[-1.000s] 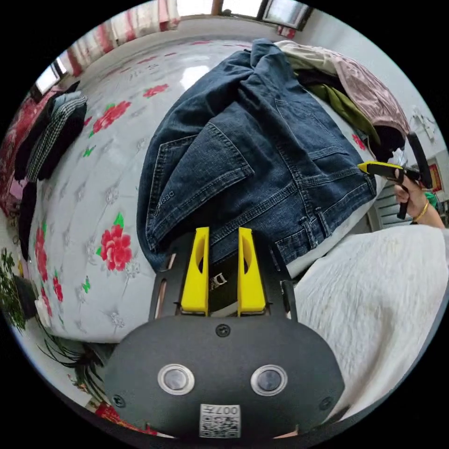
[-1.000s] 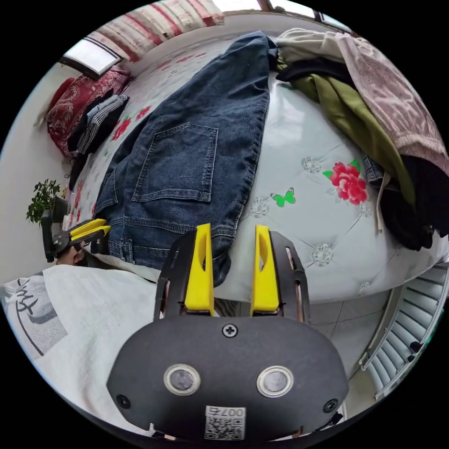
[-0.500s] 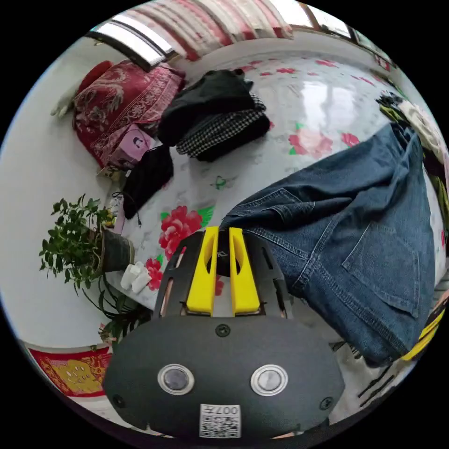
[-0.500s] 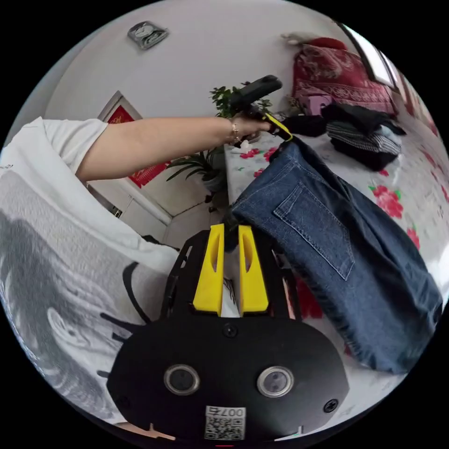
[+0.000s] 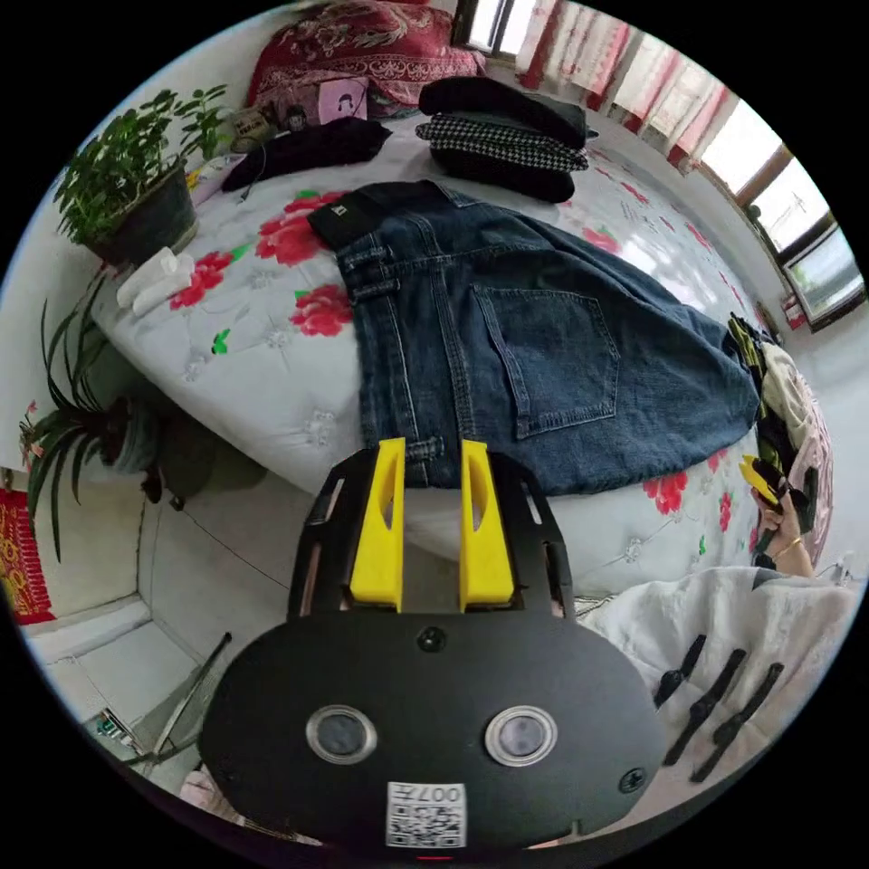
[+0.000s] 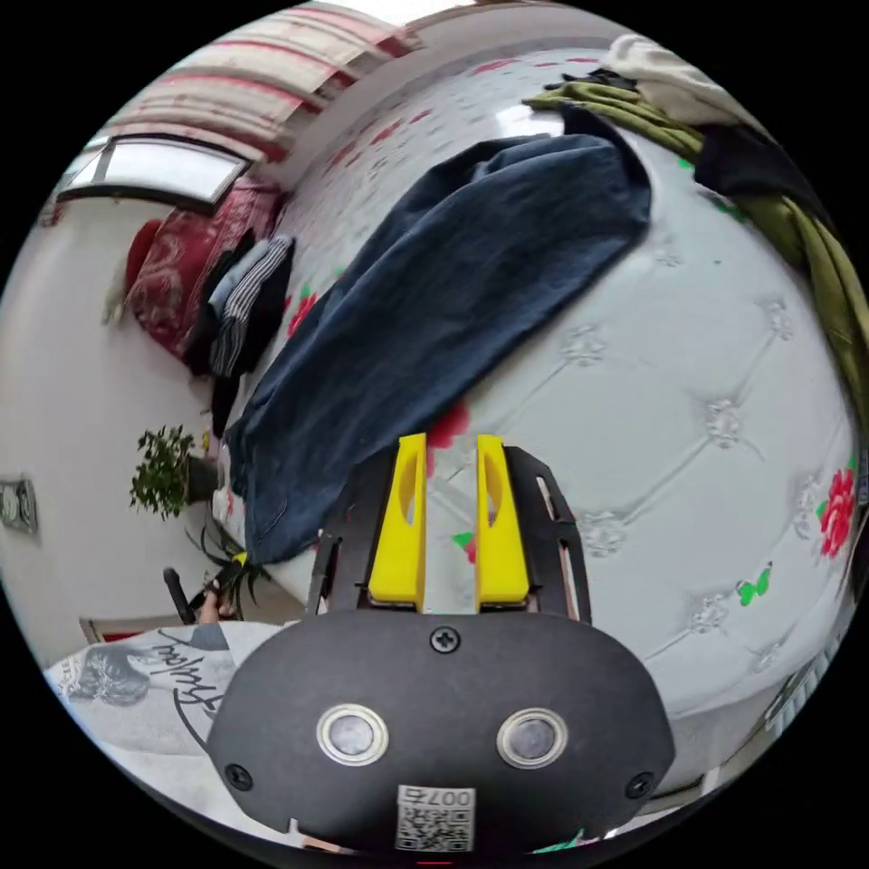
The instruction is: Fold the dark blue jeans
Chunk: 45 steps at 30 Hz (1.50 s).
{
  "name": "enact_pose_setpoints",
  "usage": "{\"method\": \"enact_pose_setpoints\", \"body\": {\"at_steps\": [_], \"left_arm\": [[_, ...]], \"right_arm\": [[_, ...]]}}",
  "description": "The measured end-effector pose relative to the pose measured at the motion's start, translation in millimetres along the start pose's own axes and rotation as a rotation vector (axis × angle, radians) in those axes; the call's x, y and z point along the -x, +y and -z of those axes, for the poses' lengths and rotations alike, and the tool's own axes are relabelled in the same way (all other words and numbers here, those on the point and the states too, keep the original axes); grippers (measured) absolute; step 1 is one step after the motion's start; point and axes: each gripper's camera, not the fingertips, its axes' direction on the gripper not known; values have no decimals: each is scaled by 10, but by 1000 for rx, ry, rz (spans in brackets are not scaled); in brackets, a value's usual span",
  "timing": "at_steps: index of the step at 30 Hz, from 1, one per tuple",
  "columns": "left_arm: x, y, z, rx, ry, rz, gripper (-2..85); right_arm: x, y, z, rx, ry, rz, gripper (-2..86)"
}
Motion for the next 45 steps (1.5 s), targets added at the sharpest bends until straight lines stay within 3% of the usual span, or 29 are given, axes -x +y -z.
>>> {"method": "enact_pose_setpoints", "body": {"at_steps": [2,8,14,18,24,28,32,38,45], "left_arm": [[-74,49,-114,6,27,19,117],[-383,-342,-298,69,-196,-108,94],[-180,-511,52,72,-124,-14,35],[-31,-519,807,-95,-38,36,25],[12,-519,1547,-219,-108,55,21],[28,-449,1334,-109,-243,-5,20],[257,-290,694,91,-243,84,10],[332,-285,725,63,-217,108,-1],[256,-346,888,22,-239,74,-4]], "right_arm": [[-349,-149,231,-75,47,-118,72],[-712,-474,368,-222,1,-296,77],[-857,-604,328,-321,-82,-387,29],[-777,-575,362,-267,-174,-329,5],[-430,263,1190,-431,-471,-31,0],[-346,1037,1261,-268,-239,56,7],[-760,1773,756,-50,23,-212,28],[-786,1944,864,-255,103,-304,63],[-532,1256,427,-236,228,-230,58]]}}
